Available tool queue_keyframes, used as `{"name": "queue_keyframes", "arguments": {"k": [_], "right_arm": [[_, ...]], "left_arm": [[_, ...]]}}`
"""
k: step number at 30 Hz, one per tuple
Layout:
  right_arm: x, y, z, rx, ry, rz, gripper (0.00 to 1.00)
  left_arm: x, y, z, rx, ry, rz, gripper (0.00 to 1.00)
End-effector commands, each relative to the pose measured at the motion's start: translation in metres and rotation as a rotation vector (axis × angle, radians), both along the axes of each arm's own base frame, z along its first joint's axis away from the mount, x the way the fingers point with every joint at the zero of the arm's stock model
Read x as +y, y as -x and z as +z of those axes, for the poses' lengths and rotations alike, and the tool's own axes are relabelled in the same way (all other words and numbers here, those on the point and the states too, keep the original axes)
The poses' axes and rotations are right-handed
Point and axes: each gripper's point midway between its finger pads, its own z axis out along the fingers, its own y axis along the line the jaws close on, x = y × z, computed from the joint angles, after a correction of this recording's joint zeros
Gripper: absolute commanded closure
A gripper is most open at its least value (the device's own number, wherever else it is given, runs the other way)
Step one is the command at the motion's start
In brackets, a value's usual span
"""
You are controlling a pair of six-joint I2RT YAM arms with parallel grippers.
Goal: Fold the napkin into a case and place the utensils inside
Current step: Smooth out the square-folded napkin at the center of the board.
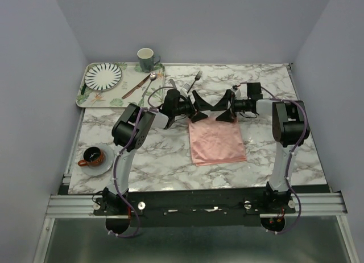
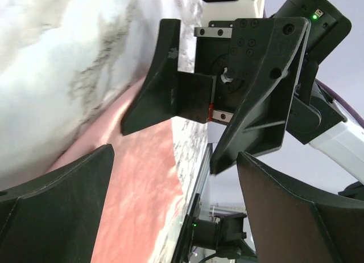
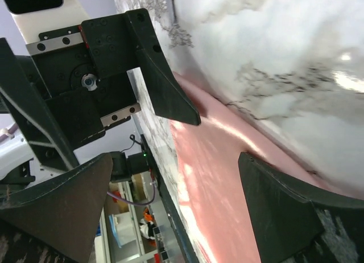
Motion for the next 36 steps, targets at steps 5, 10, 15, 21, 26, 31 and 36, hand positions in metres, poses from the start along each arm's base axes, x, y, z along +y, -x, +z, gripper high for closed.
{"name": "queue_keyframes", "arguments": {"k": [5,10,15,21,26,31,36], "right_arm": [[-0.019,0.005,-0.030,0.077,-0.019,-0.028,0.00],[-0.026,0.006,-0.040,0.109,0.001,-0.055,0.00],[-0.031,0.008,-0.046,0.157,-0.007,-0.074,0.00],[-0.029,0.013,-0.047,0.230,-0.036,-0.083,0.00],[-0.029,0.013,-0.047,0.256,-0.036,-0.098,0.00],[-0.043,0.006,-0.048,0.247,-0.013,-0.142,0.00],[-0.046,0.008,-0.047,0.245,0.008,-0.133,0.00]], "left_arm": [[0.027,-0.005,-0.055,0.089,-0.097,0.085,0.01],[0.037,-0.002,-0.066,0.128,-0.143,0.114,0.01],[0.049,0.002,-0.082,0.200,-0.224,0.166,0.01],[0.062,0.003,-0.100,0.257,-0.377,0.189,0.01],[0.067,0.000,-0.105,0.302,-0.431,0.224,0.01],[0.071,0.001,-0.111,0.314,-0.470,0.232,0.01],[0.073,0.005,-0.115,0.327,-0.476,0.231,0.01]]}}
